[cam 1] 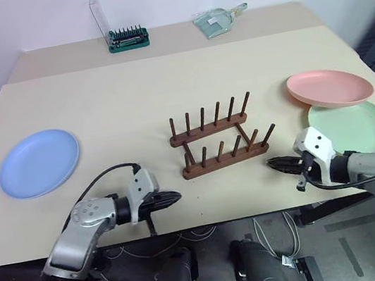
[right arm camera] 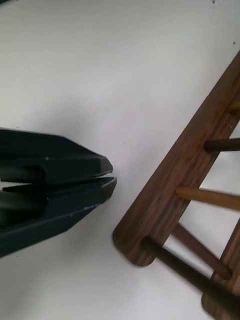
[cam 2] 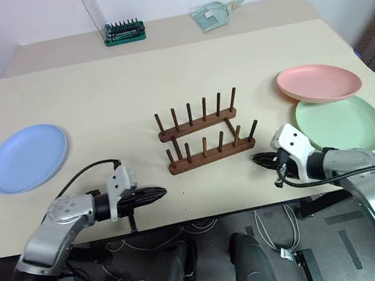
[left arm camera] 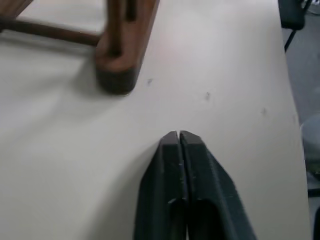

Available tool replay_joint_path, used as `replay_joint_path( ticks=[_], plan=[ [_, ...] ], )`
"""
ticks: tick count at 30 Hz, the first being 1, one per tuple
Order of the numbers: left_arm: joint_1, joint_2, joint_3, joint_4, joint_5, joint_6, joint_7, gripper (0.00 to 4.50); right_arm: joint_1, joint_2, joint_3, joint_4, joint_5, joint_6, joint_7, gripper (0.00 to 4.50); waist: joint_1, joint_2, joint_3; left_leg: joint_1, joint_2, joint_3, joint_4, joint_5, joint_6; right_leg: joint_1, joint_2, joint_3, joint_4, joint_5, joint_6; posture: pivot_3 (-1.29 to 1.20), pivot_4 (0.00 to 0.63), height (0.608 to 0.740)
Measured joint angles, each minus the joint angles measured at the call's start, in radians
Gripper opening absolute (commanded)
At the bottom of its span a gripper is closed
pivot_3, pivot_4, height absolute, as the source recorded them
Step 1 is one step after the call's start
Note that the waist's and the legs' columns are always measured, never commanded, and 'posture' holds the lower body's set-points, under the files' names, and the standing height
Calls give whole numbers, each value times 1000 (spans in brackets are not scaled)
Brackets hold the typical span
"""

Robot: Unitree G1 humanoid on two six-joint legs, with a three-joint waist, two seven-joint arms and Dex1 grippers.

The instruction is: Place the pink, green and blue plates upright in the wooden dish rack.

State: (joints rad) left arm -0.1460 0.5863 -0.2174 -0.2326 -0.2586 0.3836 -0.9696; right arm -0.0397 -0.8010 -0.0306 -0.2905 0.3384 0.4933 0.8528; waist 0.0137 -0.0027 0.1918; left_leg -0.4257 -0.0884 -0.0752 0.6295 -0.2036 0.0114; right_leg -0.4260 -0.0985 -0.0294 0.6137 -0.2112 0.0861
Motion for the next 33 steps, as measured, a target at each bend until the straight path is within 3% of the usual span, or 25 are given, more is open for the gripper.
replay_joint_path(
  ticks=[5, 16, 26, 33],
  plan=[
    [-39, -90, -28, 47, 53, -30, 91, 0, -78, 37, 96, 7, -84, 1, -58, 26, 2, 0, 0, 0, 0, 0, 1, 0, 0, 0, 0, 0, 0, 0, 0, 0, 150, 740],
    [-107, -172, -16, 181, 128, -117, 283, 0, -164, 106, 133, 153, -200, -113, -103, 26, -2, -1, -1, 3, 0, 0, 1, 0, 0, 2, 1, 0, 2, 0, 1, 0, 150, 740],
    [-139, -190, 4, 238, 142, -137, 329, 0, -227, 156, 137, 295, -257, -240, -124, 26, -1, -1, -2, 4, 0, 0, 1, 2, 2, 3, 2, -1, 2, 3, 2, 0, 150, 740],
    [-132, -178, 7, 220, 137, -128, 319, 0, -179, 113, 109, 263, -239, -261, -80, 26, 0, -1, -2, 4, 0, 0, 1, 2, 2, 3, 2, -1, 2, 3, 2, 0, 150, 740]
  ],
)
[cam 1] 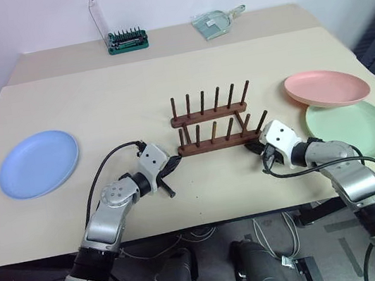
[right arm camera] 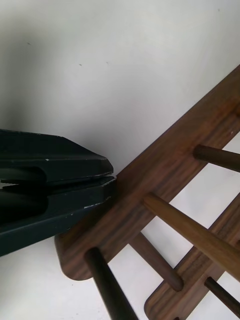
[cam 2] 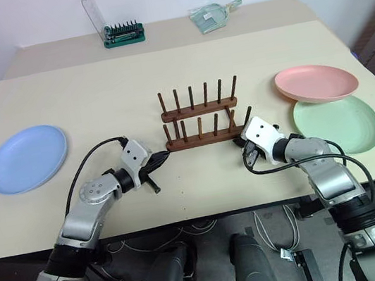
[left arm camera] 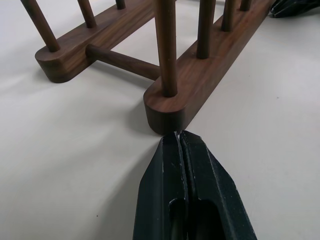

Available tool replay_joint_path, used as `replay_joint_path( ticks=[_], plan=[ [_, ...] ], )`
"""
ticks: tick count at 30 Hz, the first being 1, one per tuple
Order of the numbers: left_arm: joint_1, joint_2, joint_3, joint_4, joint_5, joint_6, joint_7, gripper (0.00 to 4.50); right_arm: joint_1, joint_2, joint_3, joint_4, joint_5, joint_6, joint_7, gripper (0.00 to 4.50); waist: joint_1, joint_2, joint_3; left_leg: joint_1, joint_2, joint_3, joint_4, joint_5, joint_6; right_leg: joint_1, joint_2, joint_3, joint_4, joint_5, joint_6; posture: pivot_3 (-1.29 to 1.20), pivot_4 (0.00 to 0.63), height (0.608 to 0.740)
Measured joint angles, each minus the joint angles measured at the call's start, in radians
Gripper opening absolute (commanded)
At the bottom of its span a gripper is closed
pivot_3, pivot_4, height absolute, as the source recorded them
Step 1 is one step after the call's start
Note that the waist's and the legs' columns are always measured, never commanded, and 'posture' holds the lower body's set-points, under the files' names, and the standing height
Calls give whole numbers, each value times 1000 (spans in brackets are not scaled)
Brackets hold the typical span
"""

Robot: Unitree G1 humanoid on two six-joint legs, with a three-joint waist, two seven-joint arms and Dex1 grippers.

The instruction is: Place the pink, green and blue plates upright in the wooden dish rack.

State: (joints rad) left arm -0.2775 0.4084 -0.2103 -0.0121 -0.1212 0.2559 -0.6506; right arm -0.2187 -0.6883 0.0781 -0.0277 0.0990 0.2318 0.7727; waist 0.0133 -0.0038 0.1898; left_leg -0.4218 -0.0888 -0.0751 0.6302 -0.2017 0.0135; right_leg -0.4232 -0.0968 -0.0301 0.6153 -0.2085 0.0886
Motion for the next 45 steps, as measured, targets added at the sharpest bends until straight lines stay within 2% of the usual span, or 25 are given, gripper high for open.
replay_joint_path(
  ticks=[3, 7, 10, 14, 20, 26, 29, 31, 35, 36, 45],
  plan=[
    [42, 37, 30, -47, -32, 18, -36, 0, 38, -58, -78, -42, 78, 78, 57, 788, -3, 0, 0, -1, 0, 0, -1, 0, 0, -1, 0, 1, 0, -1, -1, 0, 150, 740],
    [109, 84, 62, -111, -90, 44, -101, 0, 55, -155, -186, -82, 136, 134, 113, 2634, -3, 0, 0, -1, 1, 0, -1, -1, -1, -2, 0, 1, 0, -2, -3, 0, 150, 740],
    [174, 140, 76, -195, -155, 66, -183, 0, 23, -267, -228, -41, 92, 110, 109, 4050, -1, 1, 1, -3, 0, 1, 0, -2, -2, -2, -1, 1, -1, -2, -3, 0, 150, 740],
    [161, 134, 77, -272, -217, 71, -229, 0, -92, -314, -247, 64, 15, 38, 59, 4050, 0, 0, 1, -4, 1, 1, 0, -2, -3, -2, -1, 1, -2, -2, -3, 0, 150, 740],
    [77, 123, 79, -316, -261, 90, -236, 0, -225, -314, -130, 279, -124, -61, 20, 4050, -1, 0, 1, -4, 0, 2, -1, 0, 0, -3, -1, 1, -2, -2, -3, 0, 150, 740],
    [93, 129, 78, -317, -261, 83, -241, 0, -299, -314, -51, 486, -228, -138, -20, 4050, -2, 0, 1, -4, 0, 2, -1, 0, 0, -3, -1, 1, -2, -2, -3, 0, 150, 740],
    [119, 133, 78, -308, -259, 69, -243, 0, -302, -314, -43, 547, -250, -165, -20, 3328, -1, 1, 1, -4, 0, 2, -1, 0, 0, -3, -1, 1, -2, -2, -3, 0, 150, 740],
    [125, 133, 78, -303, -258, 58, -244, 0, -305, -314, -43, 563, -252, -180, -18, 2417, -2, 1, 1, -4, 0, 2, 0, 0, 0, -3, -1, 1, -2, -2, -3, 0, 150, 740],
    [151, 133, 78, -269, -242, 5, -254, 0, -304, -313, -43, 562, -254, -202, -8, 294, -3, 1, 1, -3, 0, 2, -1, 0, 0, -3, -1, 1, -1, -2, -3, 0, 150, 740],
    [156, 133, 78, -256, -237, -3, -257, 0, -304, -313, -45, 560, -254, -204, -11, 59, -2, 1, 1, -3, 0, 2, -1, 0, 0, -3, 0, 1, -1, -2, -3, 0, 150, 740],
    [152, 130, 77, -227, -218, -42, -261, 0, -272, -314, -50, 463, -271, -245, -48, 59, -1, 1, 1, -4, 0, 2, 0, 0, 0, -3, -1, 1, -1, -2, -3, 0, 150, 740]
  ],
)
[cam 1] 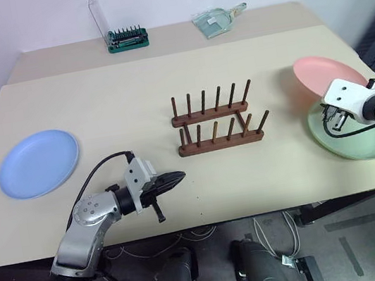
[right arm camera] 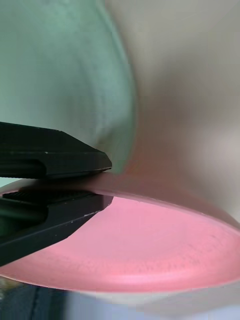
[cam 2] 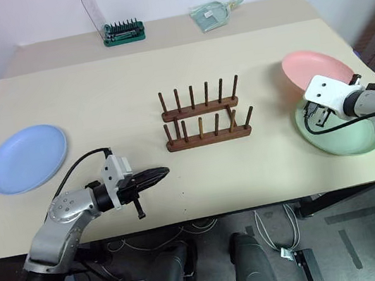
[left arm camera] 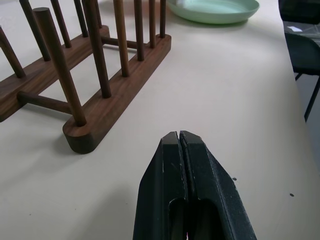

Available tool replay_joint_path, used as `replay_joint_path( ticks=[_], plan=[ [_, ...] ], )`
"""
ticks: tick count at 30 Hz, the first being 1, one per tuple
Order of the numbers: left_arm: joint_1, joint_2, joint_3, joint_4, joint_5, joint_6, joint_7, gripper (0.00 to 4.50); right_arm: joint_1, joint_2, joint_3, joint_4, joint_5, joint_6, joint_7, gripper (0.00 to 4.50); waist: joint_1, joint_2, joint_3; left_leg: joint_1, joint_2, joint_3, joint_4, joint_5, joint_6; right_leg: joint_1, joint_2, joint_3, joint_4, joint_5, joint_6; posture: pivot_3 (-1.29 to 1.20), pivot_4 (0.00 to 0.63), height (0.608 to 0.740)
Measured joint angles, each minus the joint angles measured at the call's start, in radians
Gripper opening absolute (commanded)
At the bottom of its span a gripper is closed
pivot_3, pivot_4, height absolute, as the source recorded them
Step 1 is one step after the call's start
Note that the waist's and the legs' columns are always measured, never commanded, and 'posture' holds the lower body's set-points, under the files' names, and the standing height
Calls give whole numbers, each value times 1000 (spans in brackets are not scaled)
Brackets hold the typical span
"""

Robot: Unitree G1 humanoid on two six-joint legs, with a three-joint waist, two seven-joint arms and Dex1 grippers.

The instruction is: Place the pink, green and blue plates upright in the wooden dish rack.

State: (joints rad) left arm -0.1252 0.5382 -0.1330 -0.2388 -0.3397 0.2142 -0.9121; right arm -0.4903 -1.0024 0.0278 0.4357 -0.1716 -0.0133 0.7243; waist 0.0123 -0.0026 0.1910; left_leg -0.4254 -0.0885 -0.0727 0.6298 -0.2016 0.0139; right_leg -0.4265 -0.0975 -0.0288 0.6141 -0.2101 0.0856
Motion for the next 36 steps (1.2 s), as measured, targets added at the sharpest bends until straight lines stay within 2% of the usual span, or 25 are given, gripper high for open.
replay_joint_path(
  ticks=[3, 5, 7, 9, 12, 14, 18, 26, 36],
  plan=[
    [-2, -2, 0, 1, 4, -2, 2, 0, -2, 5, -43, -61, 30, -13, -17, 59, -2, 1, 0, 0, 0, 0, 0, 0, 0, 0, 0, 0, 0, 0, 0, 0, 150, 740],
    [-4, -6, 0, 2, 4, -3, 5, 0, -25, 36, -103, -138, 112, 4, -13, 59, -5, 1, 0, 0, 0, 0, 0, 0, 0, 0, 0, 0, 1, 0, 0, 0, 150, 740],
    [-8, -10, 0, 2, 5, -3, 10, 0, -56, 100, -168, -265, 263, 82, 11, 59, -7, 1, 1, 0, 1, 0, 0, 0, 0, 0, 1, 1, 1, 0, 0, 0, 150, 740],
    [-9, -11, 1, 2, 5, -2, 17, 0, -79, 187, -231, -450, 514, 250, 37, 59, -6, 0, 1, 0, 1, -2, 0, 0, 0, 0, 1, 1, 1, 0, 0, 0, 150, 740],
    [-18, -14, 1, 2, 4, -1, 26, 0, -106, 268, -273, -648, 805, 438, 27, 59, 2, 0, 1, 0, 1, -3, 0, 0, 0, 0, 1, 0, 1, 0, 0, 0, 150, 740],
    [-17, -14, 6, 1, 2, 4, 35, 0, -113, 324, -322, -707, 986, 567, -45, 59, 9, -2, 0, 0, 0, -4, 1, 0, 1, 1, 0, 0, -1, 0, 0, 0, 150, 740],
    [-18, -12, 30, -11, -15, 36, 48, 0, -82, 403, -382, -737, 1196, 700, -192, 59, 7, -2, 0, -1, -1, -3, 0, -1, 1, 0, 0, 0, -1, 0, 0, 0, 150, 740],
    [-23, -4, 40, -69, -40, 95, 68, 0, 55, 416, -417, -781, 1310, 762, -302, 59, -1, -1, 0, 0, 0, -2, -1, 0, 1, -1, 0, 0, 0, 0, 0, 0, 150, 740],
    [-45, 3, 42, -98, -53, 151, 81, 0, 150, 416, -414, -793, 1313, 767, -315, 59, 0, -1, 0, -1, 0, -2, -1, 0, 1, 0, 0, 0, 0, 0, 0, 0, 150, 740]
  ],
)
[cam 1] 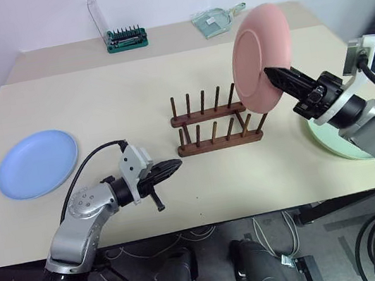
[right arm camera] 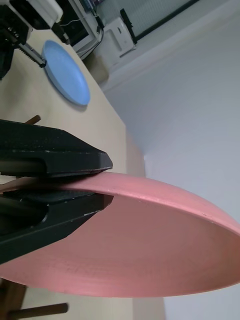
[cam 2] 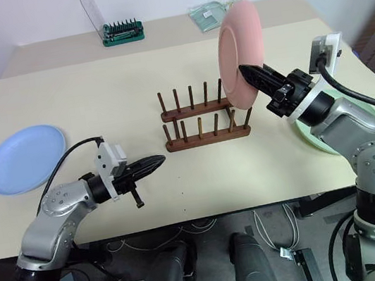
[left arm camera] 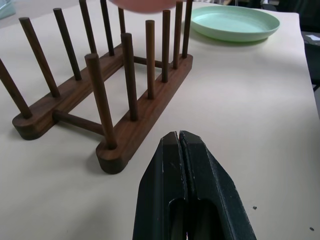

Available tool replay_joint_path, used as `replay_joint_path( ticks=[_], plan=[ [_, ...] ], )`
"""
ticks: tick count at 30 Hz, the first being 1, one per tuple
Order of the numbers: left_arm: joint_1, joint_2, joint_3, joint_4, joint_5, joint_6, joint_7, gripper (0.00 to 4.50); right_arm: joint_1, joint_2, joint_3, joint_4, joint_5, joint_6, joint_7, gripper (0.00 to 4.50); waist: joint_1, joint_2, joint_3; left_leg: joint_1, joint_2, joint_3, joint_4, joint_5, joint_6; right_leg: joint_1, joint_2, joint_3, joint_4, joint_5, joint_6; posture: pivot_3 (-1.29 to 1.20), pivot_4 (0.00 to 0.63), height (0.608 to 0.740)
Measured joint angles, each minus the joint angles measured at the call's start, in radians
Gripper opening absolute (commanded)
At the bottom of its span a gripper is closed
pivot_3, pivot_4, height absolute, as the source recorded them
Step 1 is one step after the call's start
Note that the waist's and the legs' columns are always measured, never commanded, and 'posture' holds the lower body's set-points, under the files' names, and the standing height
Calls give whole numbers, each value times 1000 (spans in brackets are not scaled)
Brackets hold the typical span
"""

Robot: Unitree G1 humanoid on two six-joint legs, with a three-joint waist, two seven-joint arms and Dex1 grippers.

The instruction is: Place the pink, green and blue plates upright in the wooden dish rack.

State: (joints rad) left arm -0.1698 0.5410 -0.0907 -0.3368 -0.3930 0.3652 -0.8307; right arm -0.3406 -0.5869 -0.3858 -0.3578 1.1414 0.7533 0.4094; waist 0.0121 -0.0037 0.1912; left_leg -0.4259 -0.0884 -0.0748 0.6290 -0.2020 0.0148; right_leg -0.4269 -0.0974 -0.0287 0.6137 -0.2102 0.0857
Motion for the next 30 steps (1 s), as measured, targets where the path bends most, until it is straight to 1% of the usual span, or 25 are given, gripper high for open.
replay_joint_path(
  ticks=[3, 4, 5, 6, 11, 15, 19, 24, 27, 29, 30],
  plan=[
    [0, 0, 0, -2, -3, 2, 5, 0, 14, 0, 6, 11, -5, 0, 0, 59, 0, 0, 0, 0, 0, 0, 0, 0, 0, 0, 0, 0, 0, 0, 0, 0, 150, 740],
    [0, 1, 0, -2, -4, 2, 6, 0, 17, 0, 8, 13, -9, 0, 1, 794, 0, 0, 0, 0, 0, 0, 0, 0, 0, 0, 0, 0, 0, 0, 0, 0, 150, 740],
    [0, 2, 0, -4, -4, 3, 6, 0, 18, 0, 8, 17, -11, 0, 2, 1132, 0, 0, 0, 0, 0, 0, 0, 0, 0, 0, 0, 0, 0, 0, 0, 0, 150, 740],
    [0, 4, 0, -6, -5, 3, 7, 0, 19, 0, 8, 20, -13, 0, 3, 1592, 0, 0, 0, 0, 0, 0, 0, 0, 0, 0, 0, 0, 0, 0, 0, 0, 150, 740],
    [0, 6, 0, -21, -10, 6, 9, 0, 22, 0, 18, 33, -37, -3, 10, 4135, 0, 0, 0, 0, 0, 0, 0, 0, 0, 0, 0, 0, 0, 0, 0, 0, 150, 740],
    [2, 8, 0, -24, -11, 19, 9, 0, 17, -4, 20, 60, -106, -40, 12, 4135, 1, 0, 0, 0, 0, 0, 0, 0, 0, 0, 0, 0, 0, 0, 0, 0, 150, 740],
    [2, 8, 0, -26, -11, 20, 8, 0, 3, -46, -8, 85, -141, -70, 43, 4135, 1, 0, 0, 0, 0, 0, 0, 0, 0, 0, 0, 0, -1, 0, 0, 0, 150, 740],
    [1, 8, -1, -25, -11, 19, 3, 0, -10, -188, -161, 150, -160, -108, 104, 4135, 5, 0, 0, -1, 0, 0, 0, 0, 0, 0, 0, -1, -2, 0, 0, 0, 150, 740],
    [-2, 8, -1, -20, -11, 18, -5, 0, 64, -269, -222, 192, -202, -114, 169, 4135, 3, 0, 0, -1, 0, 1, 0, 0, 0, 1, 0, -1, -2, 0, 0, 0, 150, 740],
    [-3, 9, -1, -13, -11, 18, -13, 0, 138, -311, -222, 205, -251, -119, 223, 4135, 2, 0, 0, -1, 0, 1, 0, 0, 0, 1, 0, -1, -1, 0, 0, 0, 150, 740],
    [-7, 7, -6, -7, -11, 16, -17, 0, 206, -346, -211, 203, -304, -138, 258, 4135, 2, 1, 0, -1, 0, 1, 0, 0, 0, 1, -1, 0, -1, 0, 0, 0, 150, 740]
  ],
)
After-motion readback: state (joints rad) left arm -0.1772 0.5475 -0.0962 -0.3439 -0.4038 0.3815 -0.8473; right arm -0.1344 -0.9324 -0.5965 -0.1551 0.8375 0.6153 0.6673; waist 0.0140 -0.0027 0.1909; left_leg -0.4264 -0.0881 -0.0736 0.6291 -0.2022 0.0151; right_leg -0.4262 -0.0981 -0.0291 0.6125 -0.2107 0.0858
